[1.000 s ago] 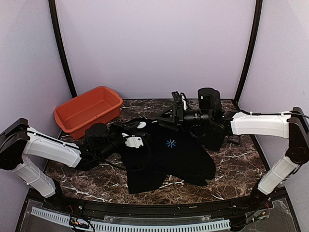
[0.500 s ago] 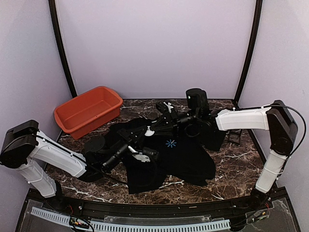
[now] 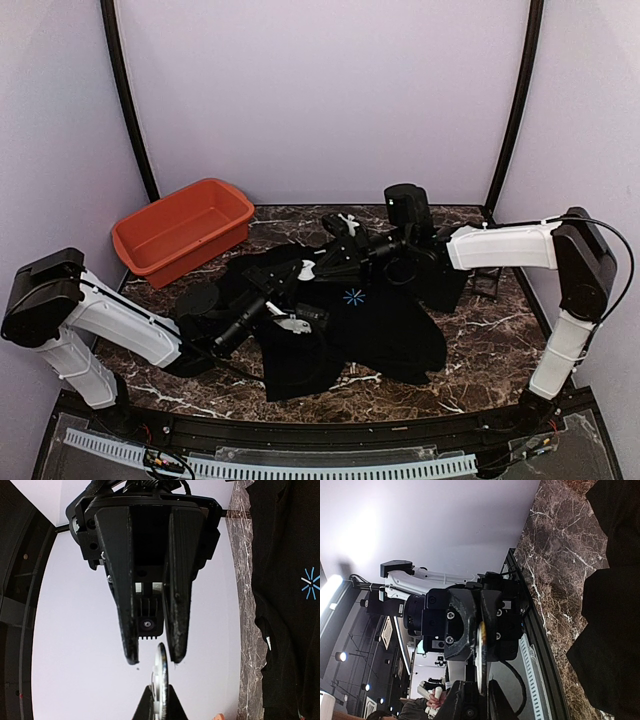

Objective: Pin the brooch onto the clothing
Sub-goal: Pass from the left arm to the right

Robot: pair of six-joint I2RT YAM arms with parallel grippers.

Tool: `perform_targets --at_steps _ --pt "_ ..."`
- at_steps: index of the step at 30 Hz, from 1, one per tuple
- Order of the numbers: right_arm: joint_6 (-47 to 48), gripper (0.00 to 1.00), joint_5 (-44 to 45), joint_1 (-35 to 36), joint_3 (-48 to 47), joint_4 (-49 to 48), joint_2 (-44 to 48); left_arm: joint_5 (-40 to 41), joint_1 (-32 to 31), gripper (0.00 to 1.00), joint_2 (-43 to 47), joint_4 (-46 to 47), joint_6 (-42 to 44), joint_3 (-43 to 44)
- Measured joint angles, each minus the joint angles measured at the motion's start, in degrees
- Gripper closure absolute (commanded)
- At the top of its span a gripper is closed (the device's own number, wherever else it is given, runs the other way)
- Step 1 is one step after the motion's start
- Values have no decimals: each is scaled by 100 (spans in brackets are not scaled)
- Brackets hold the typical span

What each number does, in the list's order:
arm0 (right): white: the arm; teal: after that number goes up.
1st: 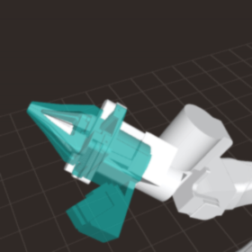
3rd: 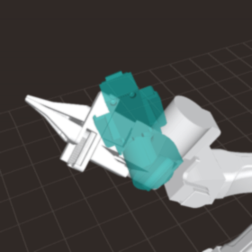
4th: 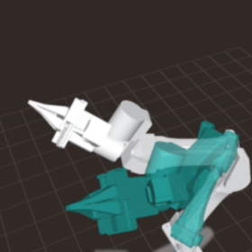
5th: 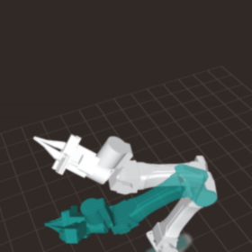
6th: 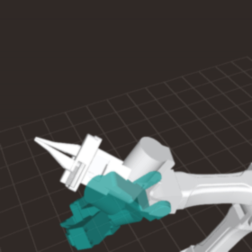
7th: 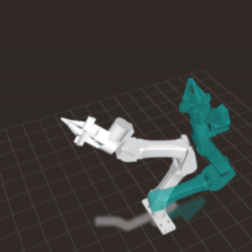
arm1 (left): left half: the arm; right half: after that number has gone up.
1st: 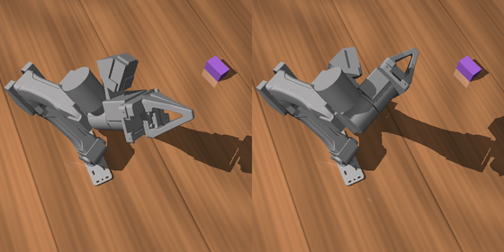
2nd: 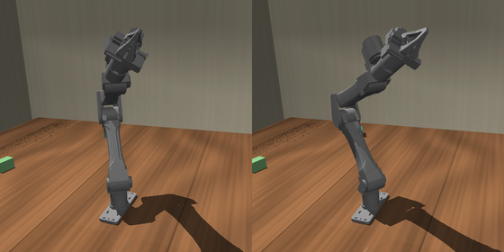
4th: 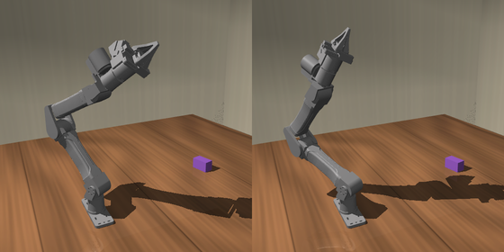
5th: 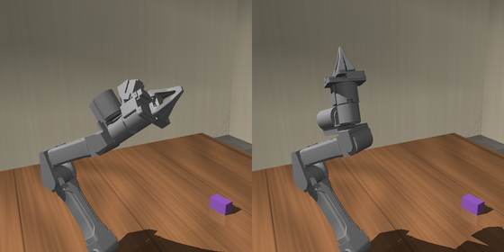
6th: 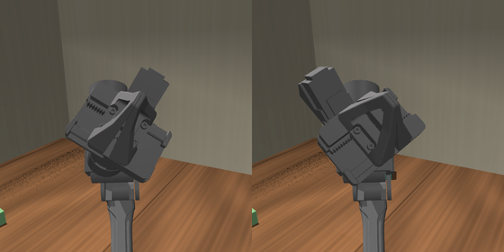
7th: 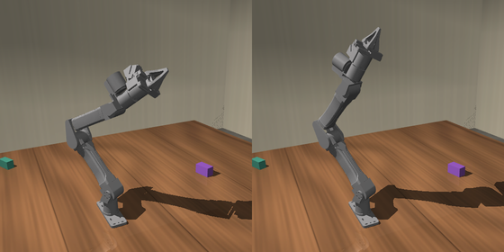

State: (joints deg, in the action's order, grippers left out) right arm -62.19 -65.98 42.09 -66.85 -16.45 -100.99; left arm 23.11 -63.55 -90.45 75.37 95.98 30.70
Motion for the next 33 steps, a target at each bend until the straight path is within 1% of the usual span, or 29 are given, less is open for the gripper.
perform_targets --at_steps 2,4,24,26,27,33 --pt "28 90 4 0 0 17 0 7 0 99 -2 2 0 0" --pt "35 91 17 2 -2 33 -2 9 0 99 -9 7 0 0" --pt "68 89 37 52 -205 37 -168 52 -11 99 -44 96 -4 2" --pt "68 94 44 57 -214 37 -190 52 -11 99 -48 96 -7 2" --pt "72 100 48 61 -225 33 -199 52 -11 99 -50 96 -7 2" --pt "105 100 59 68 -254 28 -221 79 -11 99 -50 116 -13 2"
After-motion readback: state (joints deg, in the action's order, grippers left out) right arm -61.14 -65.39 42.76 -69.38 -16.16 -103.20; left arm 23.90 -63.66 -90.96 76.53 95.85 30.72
